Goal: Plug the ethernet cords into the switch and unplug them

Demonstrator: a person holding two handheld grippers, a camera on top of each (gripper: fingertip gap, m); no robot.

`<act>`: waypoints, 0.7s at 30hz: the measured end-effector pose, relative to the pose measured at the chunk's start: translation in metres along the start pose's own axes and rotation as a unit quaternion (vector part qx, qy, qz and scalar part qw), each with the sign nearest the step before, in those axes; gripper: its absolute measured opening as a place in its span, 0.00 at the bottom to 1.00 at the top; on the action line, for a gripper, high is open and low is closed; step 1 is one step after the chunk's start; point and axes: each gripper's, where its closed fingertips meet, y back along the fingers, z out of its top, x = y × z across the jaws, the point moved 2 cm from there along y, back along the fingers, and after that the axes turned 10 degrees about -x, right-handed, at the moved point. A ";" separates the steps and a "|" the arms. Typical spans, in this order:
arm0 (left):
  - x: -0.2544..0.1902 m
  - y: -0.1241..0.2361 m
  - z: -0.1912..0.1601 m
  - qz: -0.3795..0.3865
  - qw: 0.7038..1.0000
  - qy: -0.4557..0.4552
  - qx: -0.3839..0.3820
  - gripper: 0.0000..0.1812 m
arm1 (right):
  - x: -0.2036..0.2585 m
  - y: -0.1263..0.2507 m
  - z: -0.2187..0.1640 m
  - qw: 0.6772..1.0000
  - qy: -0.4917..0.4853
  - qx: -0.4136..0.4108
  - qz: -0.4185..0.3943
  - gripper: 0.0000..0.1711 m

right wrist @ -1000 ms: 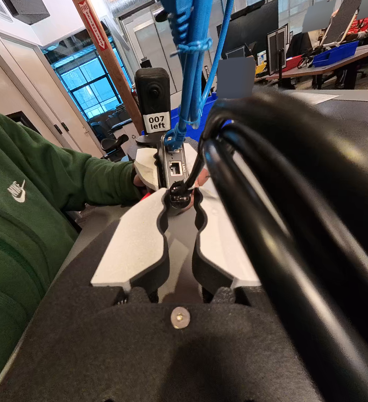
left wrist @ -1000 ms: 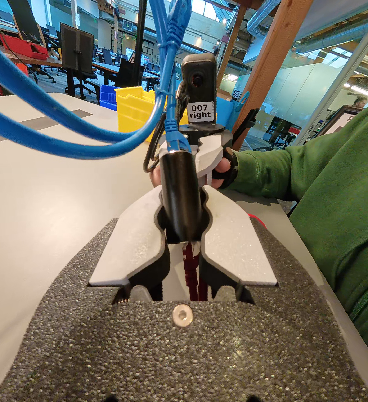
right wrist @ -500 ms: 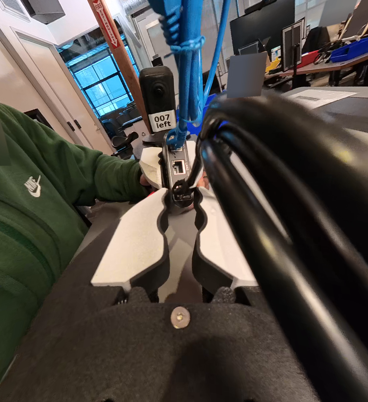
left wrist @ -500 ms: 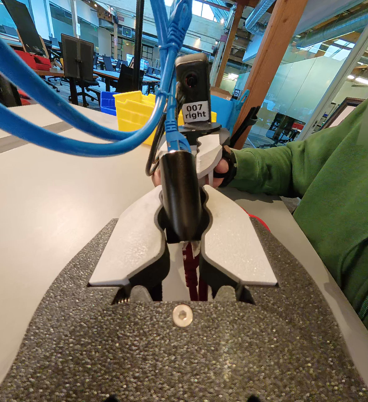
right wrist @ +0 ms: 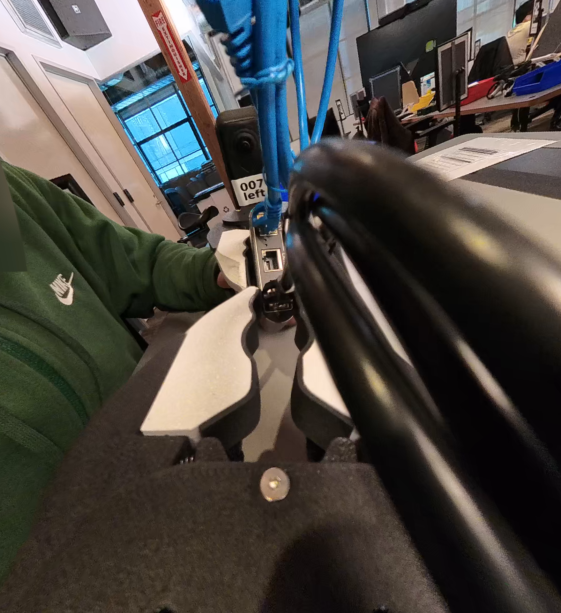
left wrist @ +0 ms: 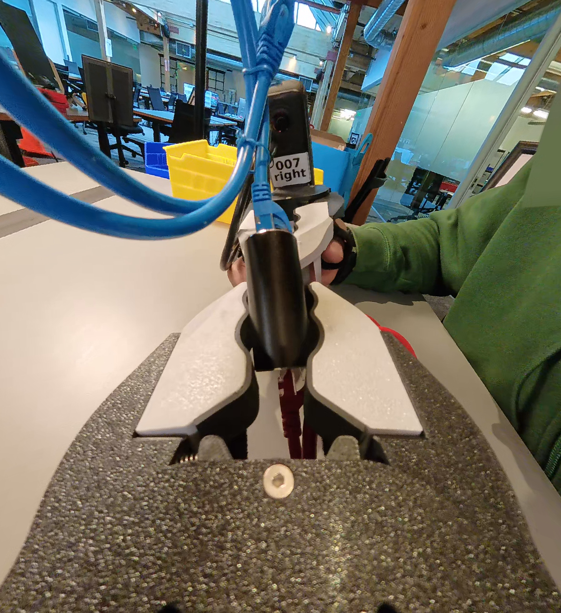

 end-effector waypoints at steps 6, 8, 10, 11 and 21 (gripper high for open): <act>0.000 0.000 0.000 0.000 1.000 0.001 0.000 0.16 | 0.000 -0.001 0.000 1.000 0.013 0.012 -0.014 0.11; 0.000 0.000 0.000 0.000 1.000 0.001 -0.001 0.16 | 0.000 -0.001 0.000 1.000 0.017 0.017 -0.017 0.11; 0.000 0.000 0.000 0.000 1.000 0.001 0.000 0.16 | 0.000 -0.001 0.000 0.999 0.018 0.019 -0.019 0.11; 0.000 0.000 0.000 0.000 1.000 0.001 0.000 0.16 | 0.000 -0.001 0.000 0.999 0.019 0.019 -0.019 0.11; 0.002 0.000 -0.001 0.007 1.000 0.002 0.002 0.16 | -0.002 -0.002 -0.001 0.997 0.068 0.021 -0.035 0.09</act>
